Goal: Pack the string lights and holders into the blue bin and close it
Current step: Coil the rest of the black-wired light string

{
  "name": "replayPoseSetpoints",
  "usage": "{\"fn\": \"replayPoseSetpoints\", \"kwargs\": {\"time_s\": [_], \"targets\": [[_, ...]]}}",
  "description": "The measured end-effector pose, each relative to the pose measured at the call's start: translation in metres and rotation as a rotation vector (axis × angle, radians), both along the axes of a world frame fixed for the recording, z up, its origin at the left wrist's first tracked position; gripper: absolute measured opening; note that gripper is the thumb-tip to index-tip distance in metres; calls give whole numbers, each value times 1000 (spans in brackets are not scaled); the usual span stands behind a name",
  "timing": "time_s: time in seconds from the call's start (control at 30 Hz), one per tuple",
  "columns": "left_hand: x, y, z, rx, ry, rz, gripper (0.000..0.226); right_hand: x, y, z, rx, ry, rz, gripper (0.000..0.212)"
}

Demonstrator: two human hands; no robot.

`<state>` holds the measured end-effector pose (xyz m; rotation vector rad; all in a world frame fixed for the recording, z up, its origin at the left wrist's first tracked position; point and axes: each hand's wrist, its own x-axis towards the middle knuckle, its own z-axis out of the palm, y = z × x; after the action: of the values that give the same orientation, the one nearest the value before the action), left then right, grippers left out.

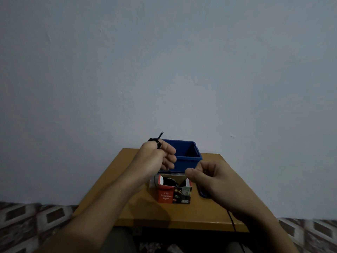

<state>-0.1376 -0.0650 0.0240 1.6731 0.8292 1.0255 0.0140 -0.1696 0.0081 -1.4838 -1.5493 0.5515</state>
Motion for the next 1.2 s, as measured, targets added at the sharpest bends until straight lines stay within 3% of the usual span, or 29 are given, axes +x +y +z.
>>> {"fn": "replayPoseSetpoints", "kwargs": {"time_s": [0.23, 0.37, 0.43, 0.57, 0.73, 1.2], "targets": [[-16, 17, -6, 52, 235, 3, 31, 12, -10, 22, -179, -308, 15, 36], [-19, 10, -4, -44, 344, -222, 28, 9, -10, 34, -27, -112, 4, 36], [-21, 7, -2, -140, 273, -427, 30, 4, -6, 38, 89, -4, -20, 38], [-21, 8, -1, -293, 159, -737, 59, 0, -1, 43, 236, 163, 21, 36], [-18, 5, -1, -343, 144, -862, 71, 0, -1, 45, 321, 191, 78, 27], [-13, -7, 6, -484, 52, -1104, 66, 6, 21, 31, 401, 129, -73, 27]]}}
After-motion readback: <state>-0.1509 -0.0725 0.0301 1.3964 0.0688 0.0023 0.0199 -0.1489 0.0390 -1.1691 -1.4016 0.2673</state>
